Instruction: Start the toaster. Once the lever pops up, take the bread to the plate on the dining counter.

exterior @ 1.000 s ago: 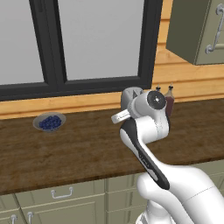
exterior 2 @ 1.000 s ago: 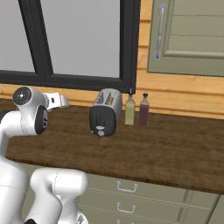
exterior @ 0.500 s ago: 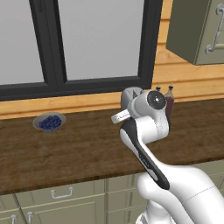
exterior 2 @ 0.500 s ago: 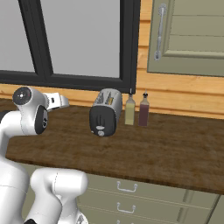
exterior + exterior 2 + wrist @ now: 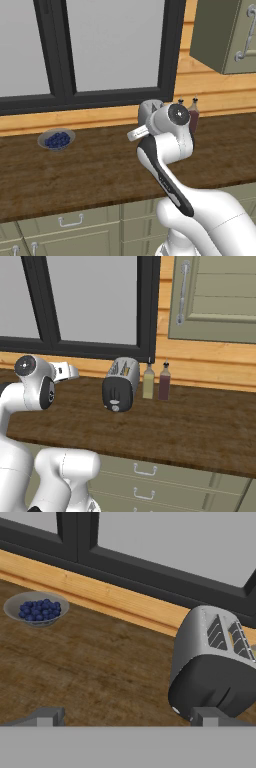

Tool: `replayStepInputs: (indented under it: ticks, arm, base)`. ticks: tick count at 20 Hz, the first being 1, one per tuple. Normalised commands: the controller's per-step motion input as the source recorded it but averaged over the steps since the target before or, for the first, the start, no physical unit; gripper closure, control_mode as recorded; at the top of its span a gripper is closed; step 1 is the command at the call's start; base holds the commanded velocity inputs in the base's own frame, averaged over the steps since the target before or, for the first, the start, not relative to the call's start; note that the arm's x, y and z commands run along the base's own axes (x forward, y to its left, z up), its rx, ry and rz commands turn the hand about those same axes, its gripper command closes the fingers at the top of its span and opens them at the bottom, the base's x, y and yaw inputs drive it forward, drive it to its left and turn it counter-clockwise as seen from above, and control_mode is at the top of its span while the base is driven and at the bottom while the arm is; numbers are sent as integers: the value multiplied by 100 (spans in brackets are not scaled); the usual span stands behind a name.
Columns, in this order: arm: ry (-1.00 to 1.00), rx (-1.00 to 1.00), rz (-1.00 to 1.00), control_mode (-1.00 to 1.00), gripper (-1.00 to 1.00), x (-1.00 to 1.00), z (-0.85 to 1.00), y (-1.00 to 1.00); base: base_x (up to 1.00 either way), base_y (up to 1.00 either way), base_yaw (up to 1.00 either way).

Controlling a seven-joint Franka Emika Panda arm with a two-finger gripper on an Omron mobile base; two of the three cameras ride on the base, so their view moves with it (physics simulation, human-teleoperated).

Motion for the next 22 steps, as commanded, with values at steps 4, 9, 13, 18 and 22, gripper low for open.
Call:
replayStepInputs:
  ticks: [4, 9, 13, 18, 22]
  arm:
    - [0, 0, 0, -100, -100, 0, 0, 0]
    - [0, 0, 0, -100, -100, 0, 0, 0]
    - [0, 0, 0, -100, -100, 0, 0, 0]
    - [0, 0, 0, -100, -100, 0, 0, 0]
    - [0, 0, 0, -100, -100, 0, 0, 0]
  base:
    - [0, 0, 0]
    - [0, 0, 0]
    - [0, 0, 0]
    - [0, 0, 0]
    - [0, 0, 0]
